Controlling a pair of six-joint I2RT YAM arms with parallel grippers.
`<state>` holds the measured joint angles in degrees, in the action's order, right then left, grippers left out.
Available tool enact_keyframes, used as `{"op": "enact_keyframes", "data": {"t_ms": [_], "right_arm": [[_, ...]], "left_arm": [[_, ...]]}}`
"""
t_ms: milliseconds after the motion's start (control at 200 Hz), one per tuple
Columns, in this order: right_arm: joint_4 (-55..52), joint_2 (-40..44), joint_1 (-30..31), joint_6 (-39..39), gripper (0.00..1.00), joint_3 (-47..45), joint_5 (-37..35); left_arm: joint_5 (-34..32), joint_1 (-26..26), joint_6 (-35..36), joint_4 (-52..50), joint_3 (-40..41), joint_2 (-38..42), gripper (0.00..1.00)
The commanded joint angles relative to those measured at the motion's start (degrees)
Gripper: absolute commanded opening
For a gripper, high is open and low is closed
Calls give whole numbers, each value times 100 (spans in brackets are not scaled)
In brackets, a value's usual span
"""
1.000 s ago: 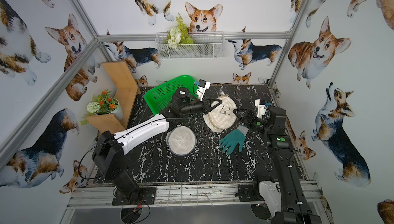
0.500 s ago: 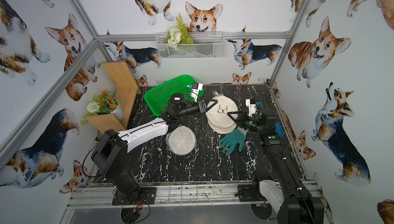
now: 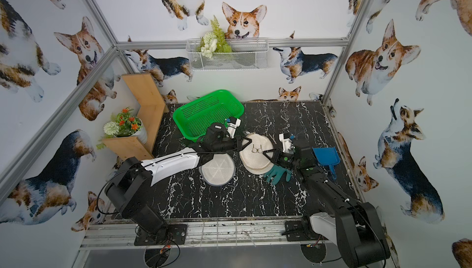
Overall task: Turn the laundry bag inside out
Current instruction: Place the laundry bag at the center of the board, then reset both arms
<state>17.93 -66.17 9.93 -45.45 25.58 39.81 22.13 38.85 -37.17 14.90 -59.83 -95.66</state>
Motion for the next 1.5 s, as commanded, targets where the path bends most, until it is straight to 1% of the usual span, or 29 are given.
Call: {"op": "enact_keyframes", "data": {"t_ms": [0, 90, 210, 255, 280, 335, 355, 410, 455, 475, 510, 551, 631, 691, 731, 761, 806, 911, 956, 996, 1066, 1186, 1236, 1291, 1331, 1381, 1451, 1471, 1496], "right_arm": [[771, -382, 156, 221, 2, 11, -190], [659, -676, 227, 482, 2, -6, -326], [485, -997, 239, 841, 5, -173, -622], [326, -1045, 237, 989, 10, -177, -788], [262, -1057, 238, 1060, 16, -177, -846], [57, -996, 237, 1191, 35, -123, -1038], [-26, -966, 237, 1246, 39, -101, -1089], [-311, -786, 233, 1404, 51, 22, -1273], [-632, -561, 237, 1559, 62, 169, -1522], [-778, -445, 230, 1628, 69, 242, -1653], [-1083, -230, 228, 1775, 77, 370, -1957], [-1455, 67, 233, 1943, 82, 520, -2404], [-2015, 801, 212, 2171, 86, 679, -3576], [-2214, 1355, 164, 2290, 88, 623, -4441], [-2190, 1711, 117, 2373, 90, 476, -4925], [-2081, 1974, 77, 2440, 90, 296, -5238], [-1792, 2314, 0, 2605, 90, -2, -5538], [-634, 2591, -224, 3230, 91, -759, -5642], [-78, 2408, -363, 3418, 92, -991, -5542], [447, 2133, -489, 3568, 92, -1163, -5370], [1538, 1510, -567, 3748, 93, -1458, -5309], [3787, 293, -592, 4041, 96, -1986, -5190], [3627, -148, -625, 4114, 97, -1696, -5028], [4507, -640, -645, 4460, 97, -1711, -4752], [4456, -880, -639, 4698, 97, -1555, -4646], [4620, -1266, -842, 4570, 96, -1446, -4339], [5825, -1858, -1165, 4287, 96, -1762, -3980], [5805, -1845, -1227, 4249, 97, -1800, -3919], [5446, -1719, -1239, 4270, 97, -1745, -3919]], "left_arm": [[-282, 3, 497, -263, 105, 30, 34], [-426, 4, 545, -281, 222, 30, 49], [-631, -15, 461, -66, 349, 27, 59], [-788, -25, 461, -32, 326, 265, 64], [-881, -20, 479, -35, 296, 318, 66], [-1161, -21, 547, -118, 209, 456, 73], [-1273, -30, 580, -162, 167, 506, 75], [-1600, -34, 676, -340, 77, 677, 85], [-1974, -33, 769, -532, -13, 860, 94], [-2163, -35, 818, -604, -42, 940, 98], [-2514, -33, 924, -763, -88, 1123, 100], [-3007, -41, 1058, -959, -116, 1351, 100], [-4228, -64, 1341, -1287, 15, 1894, 100], [-5056, -230, 1488, -1424, 285, 2389, 100], [-5424, -428, 1554, -1477, 524, 2737, 100], [-5550, -667, 1608, -1489, 738, 3004, 100], [-5425, -1131, 1731, -1457, 1055, 3358, 100], [-4557, -2396, 2321, -1170, 1936, 3825, 100], [-3947, -2980, 2680, -907, 2420, 3856, 100], [-3690, -3390, 2844, -632, 2803, 3840, 100], [-3305, -3838, 3176, 231, 3471, 3835, 100], [-2922, -4061, 3546, 2185, 4434, 3774, 100], [-2777, -4061, 3660, 2832, 4654, 3539, 100], [-2702, -4061, 3747, 3281, 4729, 3169, 100], [-2612, -4061, 3783, 3649, 4785, 2873, 100], [-2423, -4061, 3761, 4219, 4852, 2485, 100], [-2180, -4061, 3701, 4806, 4829, 1916, 100], [-2135, -4061, 3683, 4956, 4804, 1744, 100], [-2107, -4061, 3641, 5134, 4770, 1524, 100]]}}
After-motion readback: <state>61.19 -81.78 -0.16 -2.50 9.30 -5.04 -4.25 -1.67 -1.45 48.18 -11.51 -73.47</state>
